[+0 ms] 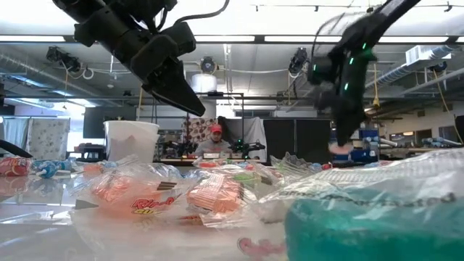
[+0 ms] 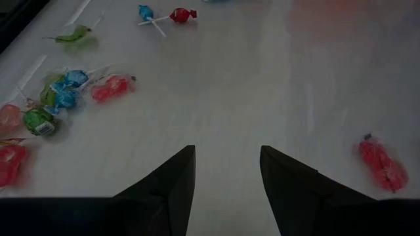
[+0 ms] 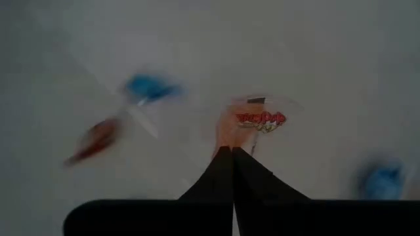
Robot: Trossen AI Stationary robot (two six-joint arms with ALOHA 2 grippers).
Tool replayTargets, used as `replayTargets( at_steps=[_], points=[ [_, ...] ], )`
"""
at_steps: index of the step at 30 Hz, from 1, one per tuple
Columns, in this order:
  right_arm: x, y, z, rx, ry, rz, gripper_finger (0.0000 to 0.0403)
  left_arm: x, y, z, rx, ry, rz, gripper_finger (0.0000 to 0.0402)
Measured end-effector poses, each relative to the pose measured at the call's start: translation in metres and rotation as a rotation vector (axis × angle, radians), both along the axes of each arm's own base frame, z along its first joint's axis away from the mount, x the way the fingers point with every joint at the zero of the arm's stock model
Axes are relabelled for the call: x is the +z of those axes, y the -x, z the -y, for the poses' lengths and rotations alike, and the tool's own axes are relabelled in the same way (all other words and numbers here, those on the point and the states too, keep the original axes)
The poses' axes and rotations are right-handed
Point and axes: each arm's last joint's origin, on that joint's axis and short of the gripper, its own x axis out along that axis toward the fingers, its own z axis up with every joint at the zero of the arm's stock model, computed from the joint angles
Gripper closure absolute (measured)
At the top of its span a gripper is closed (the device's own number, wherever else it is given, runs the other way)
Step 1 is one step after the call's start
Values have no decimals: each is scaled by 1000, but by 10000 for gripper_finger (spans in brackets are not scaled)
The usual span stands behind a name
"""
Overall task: Sort candy by brand, put in halloween buckets
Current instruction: Put the orange candy into the right orange bucket
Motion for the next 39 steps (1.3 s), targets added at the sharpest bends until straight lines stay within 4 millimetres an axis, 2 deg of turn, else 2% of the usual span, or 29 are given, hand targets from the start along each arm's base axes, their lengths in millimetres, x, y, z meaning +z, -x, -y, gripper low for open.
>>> replayTargets(
  at_steps=[7,13,18,25,29,36,39],
  points=[
    [53,16,-80,62,-36,64,400,0,0,2,-4,6,1,225],
    [78,46,-128,36,-119,107,400,1,-1,2,-22,-17,10,225],
    [85,68,-161,105,-263,71,400,1,0,2,-29,-27,2,225],
    [90,85,-192,130,-375,15,400,0,0,2,-45,-49,-12,225],
    [89,87,-211,163,-394,-17,400,0,0,2,-58,-66,-16,225],
    [81,74,-252,267,-343,9,400,0,0,2,-60,-68,-16,225],
    [71,72,-266,284,-300,-75,400,0,0,2,-60,-68,-16,225]
  ],
)
